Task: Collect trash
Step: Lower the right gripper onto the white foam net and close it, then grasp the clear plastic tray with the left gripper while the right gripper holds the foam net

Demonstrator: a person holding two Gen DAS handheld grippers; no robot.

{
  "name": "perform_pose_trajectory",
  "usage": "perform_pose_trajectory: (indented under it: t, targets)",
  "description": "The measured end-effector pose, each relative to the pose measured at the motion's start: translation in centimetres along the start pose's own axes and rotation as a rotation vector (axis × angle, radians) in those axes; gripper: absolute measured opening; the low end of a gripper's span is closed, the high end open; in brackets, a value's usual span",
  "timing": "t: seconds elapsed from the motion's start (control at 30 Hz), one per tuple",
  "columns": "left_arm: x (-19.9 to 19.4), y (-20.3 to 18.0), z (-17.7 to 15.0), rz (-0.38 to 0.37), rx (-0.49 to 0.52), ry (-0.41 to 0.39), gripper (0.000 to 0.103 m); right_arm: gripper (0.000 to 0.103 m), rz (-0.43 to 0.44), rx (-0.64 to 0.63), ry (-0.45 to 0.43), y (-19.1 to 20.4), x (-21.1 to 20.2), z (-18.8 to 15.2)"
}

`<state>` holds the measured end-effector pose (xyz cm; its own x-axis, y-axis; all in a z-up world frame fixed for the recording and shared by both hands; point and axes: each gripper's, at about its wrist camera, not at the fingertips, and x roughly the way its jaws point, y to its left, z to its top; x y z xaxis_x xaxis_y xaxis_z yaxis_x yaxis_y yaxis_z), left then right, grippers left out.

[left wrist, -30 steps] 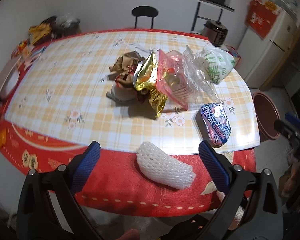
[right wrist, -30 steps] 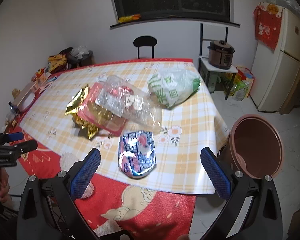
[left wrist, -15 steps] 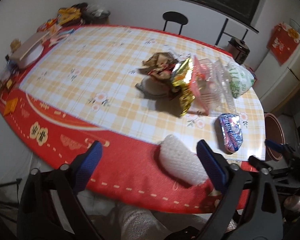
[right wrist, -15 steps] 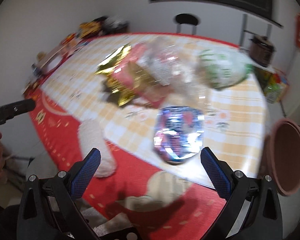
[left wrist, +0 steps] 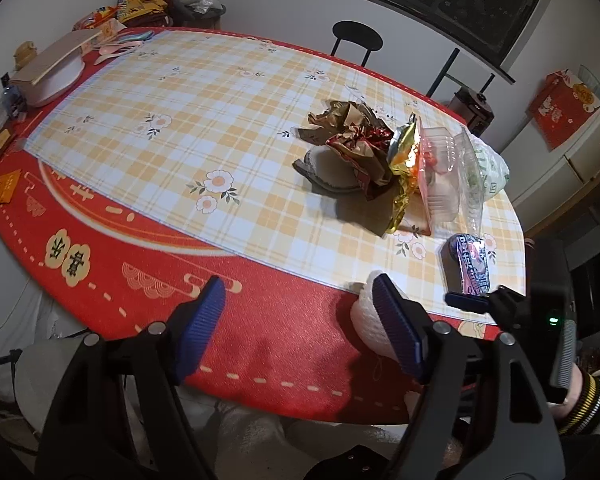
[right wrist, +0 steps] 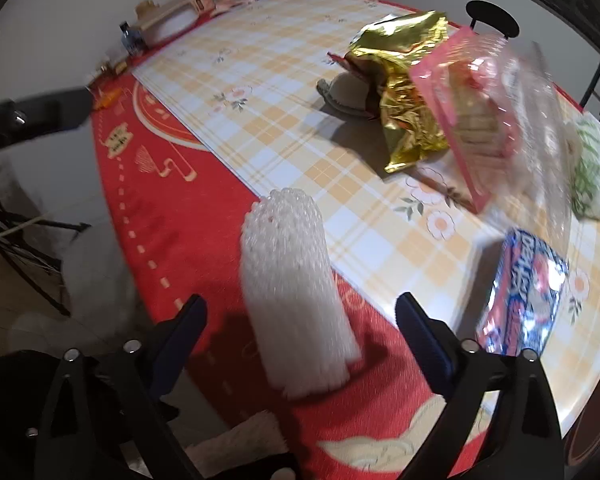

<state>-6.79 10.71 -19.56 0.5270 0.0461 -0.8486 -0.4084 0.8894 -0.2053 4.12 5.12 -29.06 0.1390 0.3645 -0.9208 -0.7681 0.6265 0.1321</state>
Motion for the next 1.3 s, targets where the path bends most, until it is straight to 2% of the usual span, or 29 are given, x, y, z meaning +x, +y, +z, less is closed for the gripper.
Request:
perform_pose_trajectory:
  t: [0.07, 0.13, 0.2, 0.3, 0.4, 0.53, 0.8, 1.0, 1.13, 1.3]
  targets:
    - [0.5, 0.5, 0.5, -0.026, 0.007, 0.008, 0.072, 0.083, -0.005, 0.025, 0.018, -0.2, 1.0, 0.5]
    - [1.1, 0.9, 1.0, -0.05, 0.018, 0.018, 0.069, 0.071, 0.004, 0.048, 0.04, -0.5, 1.5, 0.5]
    - [1.7, 1.0, 1.5, -0.074, 0.03, 0.028, 0.066, 0.05, 0.043, 0.077, 0.056, -0.7, 1.7, 0.6]
    - [2.7, 1.1, 2.5, -0.127, 0.047, 0.042, 0.061, 0.037, 0.039, 0.107, 0.009, -0.9, 0.6, 0.8]
    - [3.5, 1.0, 3.6, -0.167, 0.065, 0.055, 0.057, 0.035, 0.041, 0.164, -0.069, -1.7, -1.5, 1.2]
    - [4.6, -0.5, 5.0, -0.225, 0.131, 0.068, 0.056, 0.035, -0.003, 0.232, -0.149, -2.9, -4.3, 0.9]
    - [6.7, -4.9, 7.0, -0.327, 0.282, 0.102, 0.054, 0.035, -0.132, 0.476, -0.252, -6.4, -8.1, -2.5]
    - [7.6, -8.9, 8.6, -0.438, 0.405, 0.113, 0.046, 0.034, -0.224, 0.611, -0.311, -8.0, -10.8, -5.5]
    - [8.1, -11.0, 10.1, -0.477, 0.438, 0.109, 0.039, 0.034, -0.261, 0.676, -0.343, -8.6, -12.2, -7.7]
    - [8.6, -14.7, 11.7, -0.462, 0.457, 0.065, 0.031, 0.034, -0.258, 0.728, -0.364, -10.1, -13.2, -10.1]
